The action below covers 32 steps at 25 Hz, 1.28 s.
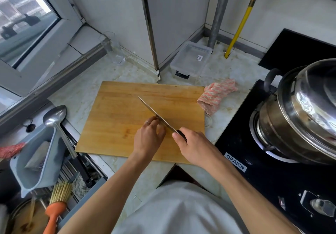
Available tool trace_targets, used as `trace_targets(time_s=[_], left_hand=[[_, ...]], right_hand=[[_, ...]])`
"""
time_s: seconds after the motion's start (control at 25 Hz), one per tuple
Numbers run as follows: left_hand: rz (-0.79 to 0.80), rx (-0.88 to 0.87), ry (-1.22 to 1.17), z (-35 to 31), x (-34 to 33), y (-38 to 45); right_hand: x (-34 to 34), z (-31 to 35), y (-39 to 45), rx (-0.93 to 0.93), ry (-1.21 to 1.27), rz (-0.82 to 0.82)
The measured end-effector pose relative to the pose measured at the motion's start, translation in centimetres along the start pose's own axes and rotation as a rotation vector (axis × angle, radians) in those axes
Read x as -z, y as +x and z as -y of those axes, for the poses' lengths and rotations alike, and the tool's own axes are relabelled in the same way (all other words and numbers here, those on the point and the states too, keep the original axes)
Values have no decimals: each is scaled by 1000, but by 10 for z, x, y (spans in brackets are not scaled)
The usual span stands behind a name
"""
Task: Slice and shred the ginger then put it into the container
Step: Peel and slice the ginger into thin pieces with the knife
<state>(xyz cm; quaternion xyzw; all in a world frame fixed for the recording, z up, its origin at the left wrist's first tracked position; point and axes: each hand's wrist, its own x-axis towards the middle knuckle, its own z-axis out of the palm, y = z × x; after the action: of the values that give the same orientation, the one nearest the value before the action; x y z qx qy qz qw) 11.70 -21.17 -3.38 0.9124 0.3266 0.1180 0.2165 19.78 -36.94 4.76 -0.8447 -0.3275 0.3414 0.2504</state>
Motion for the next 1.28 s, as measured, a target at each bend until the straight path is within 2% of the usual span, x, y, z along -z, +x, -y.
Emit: trace_targets(time_s=[0.12,0.32,0.56,0.76,0.96,1.12,1.28], left_hand=[[-25,7,-32,3,-1,-2],[-95,-95,-82,11,-8,-7],[-76,-133,-58,23,-14,-5],[-129,-216,-87,19,-10,-5],[-136,-219,-120,19,-10,-5],[-132,-157,-127,13,-9,-4],[-118,-172,-114,14,-10,-3]], right_hand=[[2,-2,-2,-13,28,19],[3,1,-1,-11,28,29],[-4,3,-3,14,-22,16],[-8,9,0,33,-62,-1],[-8,13,-5,60,-141,-17],[-4,6,-7,34,-105,-24],[-2,4,-6,25,-107,-15]])
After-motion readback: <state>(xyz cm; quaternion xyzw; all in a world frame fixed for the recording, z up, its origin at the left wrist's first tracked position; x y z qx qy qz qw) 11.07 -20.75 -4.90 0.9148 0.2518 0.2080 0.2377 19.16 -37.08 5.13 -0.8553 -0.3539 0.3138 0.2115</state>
